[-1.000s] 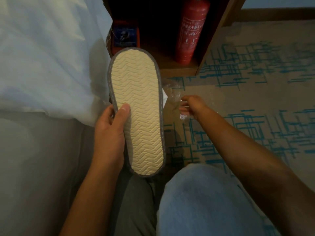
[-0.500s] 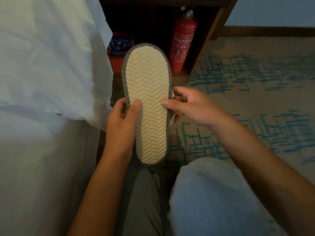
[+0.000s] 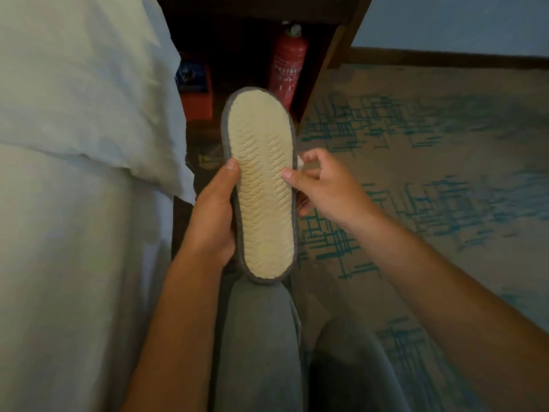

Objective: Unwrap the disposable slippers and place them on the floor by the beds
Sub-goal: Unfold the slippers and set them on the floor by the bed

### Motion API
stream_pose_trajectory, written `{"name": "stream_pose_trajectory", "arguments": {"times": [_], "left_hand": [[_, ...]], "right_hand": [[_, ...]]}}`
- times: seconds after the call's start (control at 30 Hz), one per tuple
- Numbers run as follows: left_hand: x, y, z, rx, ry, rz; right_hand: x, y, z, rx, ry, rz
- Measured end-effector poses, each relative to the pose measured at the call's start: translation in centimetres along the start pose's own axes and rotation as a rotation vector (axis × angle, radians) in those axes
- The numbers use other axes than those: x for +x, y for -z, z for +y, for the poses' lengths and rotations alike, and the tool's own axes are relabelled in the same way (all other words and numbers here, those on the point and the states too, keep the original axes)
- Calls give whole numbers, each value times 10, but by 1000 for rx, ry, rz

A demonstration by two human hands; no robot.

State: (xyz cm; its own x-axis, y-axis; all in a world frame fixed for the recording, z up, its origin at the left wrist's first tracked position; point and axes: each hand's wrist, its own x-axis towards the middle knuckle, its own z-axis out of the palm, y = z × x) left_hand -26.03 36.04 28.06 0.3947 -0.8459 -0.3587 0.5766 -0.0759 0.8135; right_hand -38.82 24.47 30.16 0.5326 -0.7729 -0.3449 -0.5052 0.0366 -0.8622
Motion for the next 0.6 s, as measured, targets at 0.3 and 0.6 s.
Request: {"name": "stream_pose_trajectory", "arguments": {"times": [0.3,0.6], "left_hand": [[-55,-55,-10,356,88,11],[-113,-90,-17,487,-91,-218]], "right_hand": [[-72,25,58,368,51,193],[-131,50,49,181,253,153]]}}
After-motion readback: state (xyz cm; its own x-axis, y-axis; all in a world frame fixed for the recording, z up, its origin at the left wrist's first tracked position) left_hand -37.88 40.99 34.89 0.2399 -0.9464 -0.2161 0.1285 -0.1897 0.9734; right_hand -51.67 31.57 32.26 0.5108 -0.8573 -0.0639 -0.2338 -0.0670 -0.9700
